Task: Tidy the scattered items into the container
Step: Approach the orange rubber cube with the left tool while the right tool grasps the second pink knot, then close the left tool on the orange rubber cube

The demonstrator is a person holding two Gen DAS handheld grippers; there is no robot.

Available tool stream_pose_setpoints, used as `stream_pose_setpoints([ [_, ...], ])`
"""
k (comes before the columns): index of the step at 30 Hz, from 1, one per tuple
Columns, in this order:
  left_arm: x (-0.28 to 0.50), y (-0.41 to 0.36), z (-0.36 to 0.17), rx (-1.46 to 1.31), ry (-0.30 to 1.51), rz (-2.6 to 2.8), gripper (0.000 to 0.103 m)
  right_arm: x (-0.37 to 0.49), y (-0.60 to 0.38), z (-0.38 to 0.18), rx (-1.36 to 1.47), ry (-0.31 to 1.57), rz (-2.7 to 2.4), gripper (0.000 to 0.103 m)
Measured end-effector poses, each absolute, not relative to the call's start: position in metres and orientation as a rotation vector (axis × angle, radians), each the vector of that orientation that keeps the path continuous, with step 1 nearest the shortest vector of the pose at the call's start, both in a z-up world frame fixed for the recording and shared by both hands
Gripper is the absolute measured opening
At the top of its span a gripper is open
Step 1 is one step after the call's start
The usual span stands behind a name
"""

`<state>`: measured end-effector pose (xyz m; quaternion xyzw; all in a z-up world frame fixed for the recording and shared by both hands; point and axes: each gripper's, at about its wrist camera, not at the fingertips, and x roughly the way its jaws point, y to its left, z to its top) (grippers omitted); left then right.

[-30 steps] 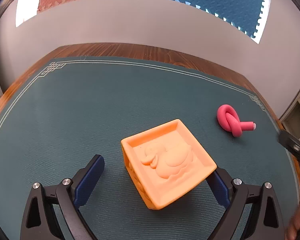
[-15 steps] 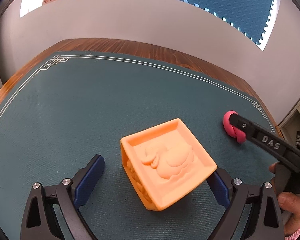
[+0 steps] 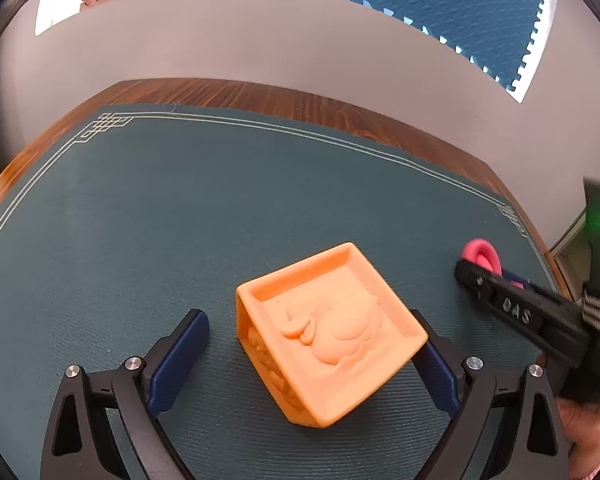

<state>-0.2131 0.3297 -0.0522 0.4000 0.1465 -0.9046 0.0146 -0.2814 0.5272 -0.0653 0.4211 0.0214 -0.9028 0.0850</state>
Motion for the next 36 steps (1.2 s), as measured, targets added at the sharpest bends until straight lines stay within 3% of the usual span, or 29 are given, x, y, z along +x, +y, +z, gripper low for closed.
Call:
stream_pose_setpoints([
  [6, -0.212, 0.334, -0.050, 1.245, 0.433, -2.856, 0.083, -0.235, 0.547, -0.053, 1.190, 0.007, -2.766, 0.049],
  [24, -0.165, 0.354, -0.027, 1.183, 0.424, -2.971, 0.072, -0.080, 0.621, 0.024, 0.846, -0.101, -2.922, 0.049],
  [31, -0.151, 0.372, -0.027, 1.196, 0.304, -2.946, 0.072, -0.050, 0.643, 0.025, 0.835, -0.136, -2.934, 0.049],
  [34, -0.156, 0.372, -0.038, 1.236, 0.284, -2.863, 0.083, -0.048, 0.643, 0.023, 0.827, -0.146, -2.931, 0.049],
  [36, -0.158, 0.372, -0.043, 1.246, 0.281, -2.840, 0.085, -0.047, 0.643, 0.021, 0.822, -0.154, -2.927, 0.049],
])
